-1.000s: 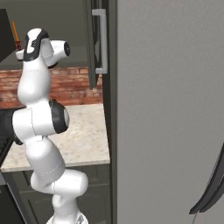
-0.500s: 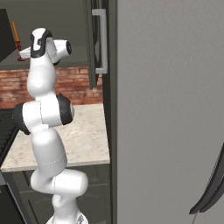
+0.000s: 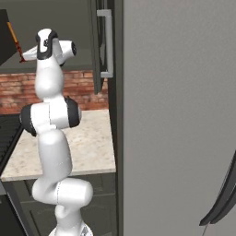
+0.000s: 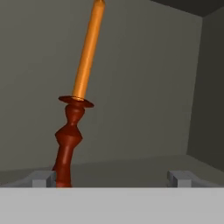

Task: Get the candle and the beer from the cabinet and move them to the dining counter.

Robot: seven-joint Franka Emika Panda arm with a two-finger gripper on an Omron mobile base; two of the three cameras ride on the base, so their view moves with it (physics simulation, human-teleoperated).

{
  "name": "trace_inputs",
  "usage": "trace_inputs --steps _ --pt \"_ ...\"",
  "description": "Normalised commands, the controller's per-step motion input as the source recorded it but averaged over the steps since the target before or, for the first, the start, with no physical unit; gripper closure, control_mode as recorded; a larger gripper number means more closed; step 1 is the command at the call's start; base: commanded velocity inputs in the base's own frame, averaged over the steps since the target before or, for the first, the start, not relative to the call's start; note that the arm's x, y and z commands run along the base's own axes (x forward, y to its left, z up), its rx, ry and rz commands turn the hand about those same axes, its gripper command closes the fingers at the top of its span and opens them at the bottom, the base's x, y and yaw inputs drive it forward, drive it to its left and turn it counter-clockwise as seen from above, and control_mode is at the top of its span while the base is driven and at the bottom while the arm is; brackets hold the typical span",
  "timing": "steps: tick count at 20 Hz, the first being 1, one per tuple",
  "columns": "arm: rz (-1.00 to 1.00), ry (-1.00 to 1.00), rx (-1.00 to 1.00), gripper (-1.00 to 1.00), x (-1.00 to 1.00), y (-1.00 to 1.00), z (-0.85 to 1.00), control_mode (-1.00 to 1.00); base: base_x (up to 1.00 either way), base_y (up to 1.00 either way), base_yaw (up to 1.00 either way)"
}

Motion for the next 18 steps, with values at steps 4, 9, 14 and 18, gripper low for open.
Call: trace_inputs --steps 4,9,14,18 --pt "0.05 0.00 0.00 -1.00 0.04 0.12 0.00 -1.00 0.00 0.00 0.00" --pt "0.08 -0.01 0.00 -1.00 0.00 0.00 0.00 -1.00 0.00 0.00 0.00" --pt "0.08 -0.07 0.00 -1.00 -0.08 -0.01 -0.02 -1.00 0.00 0.00 0.00" --pt "0.07 -0.09 0.00 -1.00 -0.16 -0.03 -0.07 -1.00 0.00 0.00 0.00"
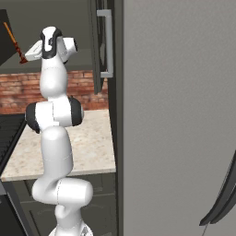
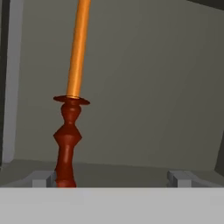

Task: Get the candle and the beer from the cabinet and move them to the dining counter.

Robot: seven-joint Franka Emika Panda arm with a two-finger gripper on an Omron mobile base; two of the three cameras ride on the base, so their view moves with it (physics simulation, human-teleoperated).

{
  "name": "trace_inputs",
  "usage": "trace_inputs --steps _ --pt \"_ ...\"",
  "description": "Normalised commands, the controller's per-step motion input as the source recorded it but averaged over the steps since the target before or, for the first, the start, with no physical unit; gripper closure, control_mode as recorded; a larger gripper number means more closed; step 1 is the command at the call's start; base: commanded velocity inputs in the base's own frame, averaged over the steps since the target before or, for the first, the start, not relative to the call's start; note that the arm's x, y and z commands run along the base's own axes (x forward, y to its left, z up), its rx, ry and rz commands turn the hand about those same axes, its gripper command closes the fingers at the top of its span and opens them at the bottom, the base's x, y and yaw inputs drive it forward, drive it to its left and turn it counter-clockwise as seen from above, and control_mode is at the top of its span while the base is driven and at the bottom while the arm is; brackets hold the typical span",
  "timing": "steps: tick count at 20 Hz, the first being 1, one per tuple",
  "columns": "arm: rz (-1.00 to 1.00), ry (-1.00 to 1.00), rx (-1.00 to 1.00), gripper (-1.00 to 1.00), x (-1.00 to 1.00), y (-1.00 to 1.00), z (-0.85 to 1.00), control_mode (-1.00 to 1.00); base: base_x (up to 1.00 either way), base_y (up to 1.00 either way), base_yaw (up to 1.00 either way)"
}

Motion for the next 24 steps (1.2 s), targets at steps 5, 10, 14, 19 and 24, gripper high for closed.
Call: trace_inputs --steps 5,10,14,19,24 --pt "0.05 -0.09 0.00 -1.00 -0.21 -0.02 -0.08 -1.00 0.00 0.00 0.00" --pt "0.02 -0.04 0.00 -1.00 -0.19 0.00 -0.01 -1.00 0.00 0.00 0.00" --pt "0.00 0.00 0.00 -1.00 -0.05 0.03 0.02 -1.00 0.00 0.00 0.00" --pt "0.00 0.01 0.00 -1.00 0.00 0.01 0.01 -1.00 0.00 0.00 0.00" --pt "0.00 0.05 0.00 -1.00 0.00 0.03 0.00 -1.00 0.00 0.00 0.00"
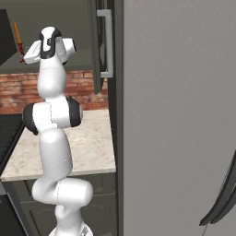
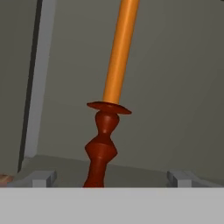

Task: Get the candle and the beer from the cabinet and move them to the dining counter.

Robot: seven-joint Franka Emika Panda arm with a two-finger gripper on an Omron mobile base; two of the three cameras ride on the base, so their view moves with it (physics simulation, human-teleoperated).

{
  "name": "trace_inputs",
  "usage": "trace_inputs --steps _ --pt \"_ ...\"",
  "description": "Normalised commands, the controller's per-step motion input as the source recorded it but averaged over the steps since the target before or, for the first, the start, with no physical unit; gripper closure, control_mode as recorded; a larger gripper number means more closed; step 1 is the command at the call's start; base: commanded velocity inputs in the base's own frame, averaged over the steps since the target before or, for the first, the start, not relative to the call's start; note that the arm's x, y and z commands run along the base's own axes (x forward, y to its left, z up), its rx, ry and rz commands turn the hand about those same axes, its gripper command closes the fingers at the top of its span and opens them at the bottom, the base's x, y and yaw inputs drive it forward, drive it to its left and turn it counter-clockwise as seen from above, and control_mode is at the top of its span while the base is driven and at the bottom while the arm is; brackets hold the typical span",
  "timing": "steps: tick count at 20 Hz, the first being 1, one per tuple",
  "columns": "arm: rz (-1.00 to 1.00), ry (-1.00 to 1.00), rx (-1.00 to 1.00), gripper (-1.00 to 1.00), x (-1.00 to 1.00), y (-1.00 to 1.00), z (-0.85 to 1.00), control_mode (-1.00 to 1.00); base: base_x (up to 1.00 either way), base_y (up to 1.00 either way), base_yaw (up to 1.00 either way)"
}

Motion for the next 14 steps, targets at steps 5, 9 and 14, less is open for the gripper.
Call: trace_inputs --steps 5,9,14 --pt "0.00 0.06 0.00 -1.00 0.00 0.13 0.00 -1.00 0.00 0.00 0.00" --pt "0.00 0.04 0.00 -1.00 0.00 0.10 0.00 -1.00 0.00 0.00 0.00" --pt "0.00 0.03 0.00 -1.00 0.00 0.07 0.00 -1.00 0.00 0.00 0.00"
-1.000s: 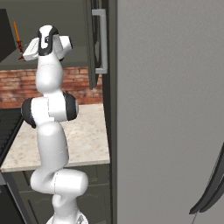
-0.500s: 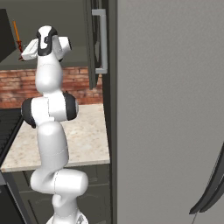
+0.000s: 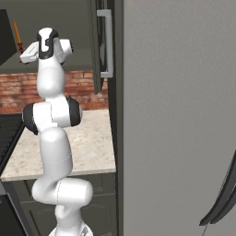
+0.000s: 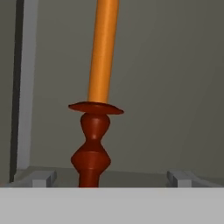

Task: Get the candle and the beer from the cabinet and move them to the dining counter.

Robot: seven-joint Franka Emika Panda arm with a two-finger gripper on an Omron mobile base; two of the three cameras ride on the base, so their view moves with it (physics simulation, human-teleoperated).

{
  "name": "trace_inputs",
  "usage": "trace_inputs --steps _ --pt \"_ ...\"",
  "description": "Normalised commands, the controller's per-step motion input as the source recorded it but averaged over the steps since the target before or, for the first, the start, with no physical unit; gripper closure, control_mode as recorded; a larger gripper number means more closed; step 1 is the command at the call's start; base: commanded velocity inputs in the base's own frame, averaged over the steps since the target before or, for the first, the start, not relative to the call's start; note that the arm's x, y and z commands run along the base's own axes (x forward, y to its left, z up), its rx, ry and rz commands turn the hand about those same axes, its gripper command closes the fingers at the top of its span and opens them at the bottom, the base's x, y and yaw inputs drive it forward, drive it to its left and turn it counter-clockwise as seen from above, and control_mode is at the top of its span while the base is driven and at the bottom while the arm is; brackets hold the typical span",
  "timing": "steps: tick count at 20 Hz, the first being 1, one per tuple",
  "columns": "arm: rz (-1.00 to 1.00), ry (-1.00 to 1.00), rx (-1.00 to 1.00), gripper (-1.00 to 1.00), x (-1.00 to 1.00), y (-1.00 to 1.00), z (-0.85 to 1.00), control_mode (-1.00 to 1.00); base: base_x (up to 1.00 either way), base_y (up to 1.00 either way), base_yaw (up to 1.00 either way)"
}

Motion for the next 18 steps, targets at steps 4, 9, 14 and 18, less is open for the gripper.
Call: trace_inputs --steps 4,9,14,18 --pt "0.00 0.02 0.00 1.00 0.00 0.08 0.00 -1.00 0.00 0.00 0.00" --pt "0.00 0.00 0.00 1.00 0.00 0.07 0.00 -1.00 0.00 0.00 0.00" --pt "0.00 0.00 0.00 1.00 0.00 0.00 0.00 -1.00 0.00 0.00 0.00" --pt "0.00 0.00 0.00 1.00 -0.02 0.00 0.00 -1.00 0.00 0.00 0.00"
